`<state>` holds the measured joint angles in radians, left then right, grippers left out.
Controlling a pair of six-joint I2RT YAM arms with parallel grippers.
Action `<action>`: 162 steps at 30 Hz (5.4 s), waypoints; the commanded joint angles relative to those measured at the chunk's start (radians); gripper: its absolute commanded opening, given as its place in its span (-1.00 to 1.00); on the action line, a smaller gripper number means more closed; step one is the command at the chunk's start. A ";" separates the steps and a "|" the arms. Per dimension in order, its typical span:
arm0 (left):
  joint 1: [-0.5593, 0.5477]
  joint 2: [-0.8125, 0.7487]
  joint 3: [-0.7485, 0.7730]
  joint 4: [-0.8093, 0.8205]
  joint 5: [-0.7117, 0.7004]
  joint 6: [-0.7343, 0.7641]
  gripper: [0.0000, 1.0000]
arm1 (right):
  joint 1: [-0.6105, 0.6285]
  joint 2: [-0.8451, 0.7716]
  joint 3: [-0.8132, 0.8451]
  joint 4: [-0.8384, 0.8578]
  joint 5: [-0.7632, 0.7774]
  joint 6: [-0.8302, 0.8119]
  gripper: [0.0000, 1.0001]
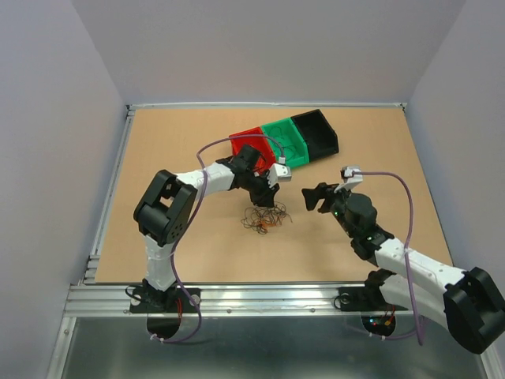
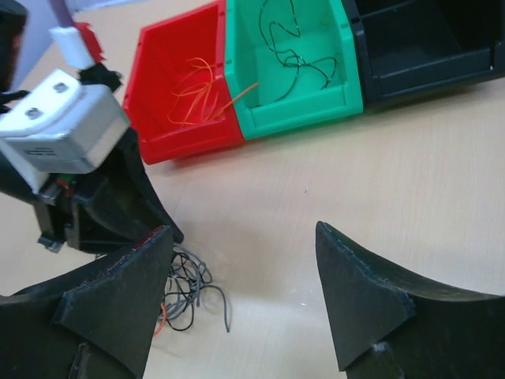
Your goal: Untangle the cables
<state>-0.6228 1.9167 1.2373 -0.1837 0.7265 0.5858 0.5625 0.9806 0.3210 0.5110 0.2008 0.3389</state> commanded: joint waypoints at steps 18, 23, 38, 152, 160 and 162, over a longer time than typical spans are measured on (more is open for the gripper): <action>-0.028 -0.333 -0.025 -0.059 0.079 -0.004 -1.00 | -0.003 0.104 -0.103 0.550 -0.595 -0.069 0.86; -0.029 -0.390 -0.032 -0.069 0.116 -0.009 -1.00 | -0.004 0.294 -0.031 0.685 -0.666 -0.041 0.83; -0.028 -0.648 -0.097 0.010 0.068 -0.060 -1.00 | 0.073 0.667 0.102 0.886 -0.702 -0.001 -0.11; 0.107 -1.012 -0.496 0.533 0.151 -0.253 -1.00 | 0.099 0.566 0.469 0.564 -1.143 -0.110 0.87; 0.115 -1.013 -0.489 0.533 0.122 -0.262 -1.00 | 0.097 0.526 0.443 0.575 -1.178 -0.120 0.88; 0.117 -1.009 -0.487 0.538 0.110 -0.268 -1.00 | 0.097 0.521 0.441 0.575 -1.196 -0.117 0.79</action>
<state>-0.5087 0.9150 0.7391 0.3099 0.8341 0.3344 0.6498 1.5444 0.7380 1.0191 -0.9546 0.2279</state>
